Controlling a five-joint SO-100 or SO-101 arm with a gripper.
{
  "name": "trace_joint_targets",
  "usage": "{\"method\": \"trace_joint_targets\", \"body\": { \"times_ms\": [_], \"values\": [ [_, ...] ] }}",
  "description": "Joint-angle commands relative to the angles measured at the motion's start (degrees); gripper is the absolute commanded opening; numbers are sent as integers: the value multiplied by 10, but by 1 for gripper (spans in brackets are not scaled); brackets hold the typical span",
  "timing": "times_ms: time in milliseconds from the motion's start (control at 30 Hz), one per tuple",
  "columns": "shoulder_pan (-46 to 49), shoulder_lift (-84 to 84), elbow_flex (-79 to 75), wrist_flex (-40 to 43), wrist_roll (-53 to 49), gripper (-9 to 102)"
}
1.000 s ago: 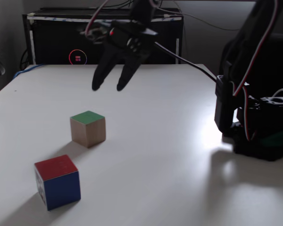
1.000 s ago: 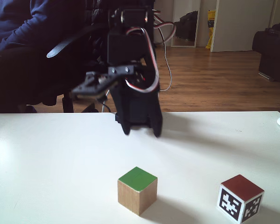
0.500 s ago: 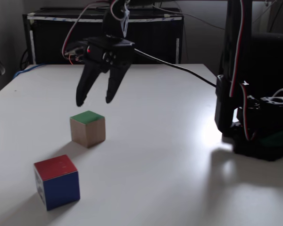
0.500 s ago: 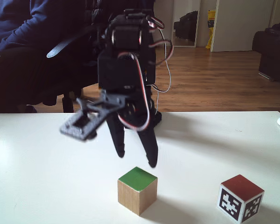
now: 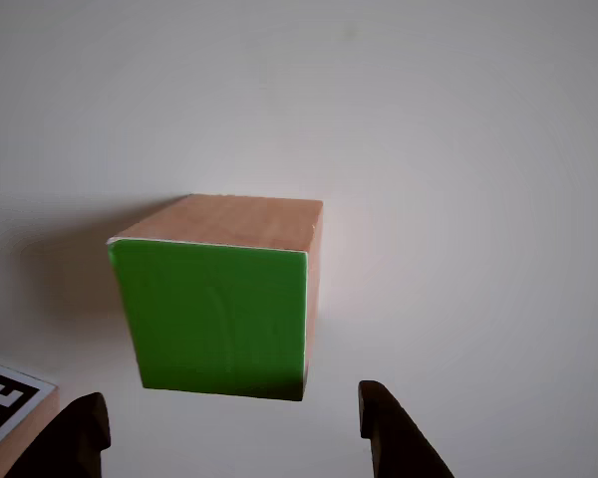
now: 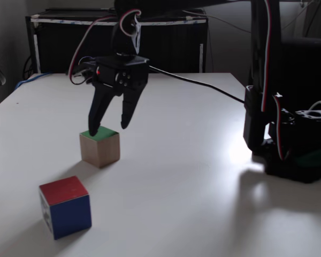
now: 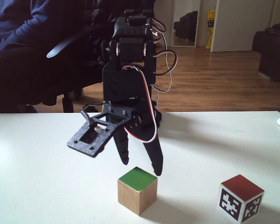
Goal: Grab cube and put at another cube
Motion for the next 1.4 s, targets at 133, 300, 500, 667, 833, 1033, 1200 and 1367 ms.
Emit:
{"method": "trace_joint_targets", "body": {
  "times_ms": [133, 300, 500, 667, 833, 1033, 1200, 1367],
  "values": [
    [-4, -10, -25, -27, -7, 38],
    [-4, -28, -31, -38, -9, 38],
    [-4, -38, -34, -51, -11, 38],
    [-2, -47, -47, -54, -14, 38],
    [5, -73, -75, -55, -18, 38],
    [11, -115, -108, -55, -17, 36],
    [11, -139, -125, -53, -18, 26],
    [7, -139, -130, -51, -19, 16]
  ]
}}
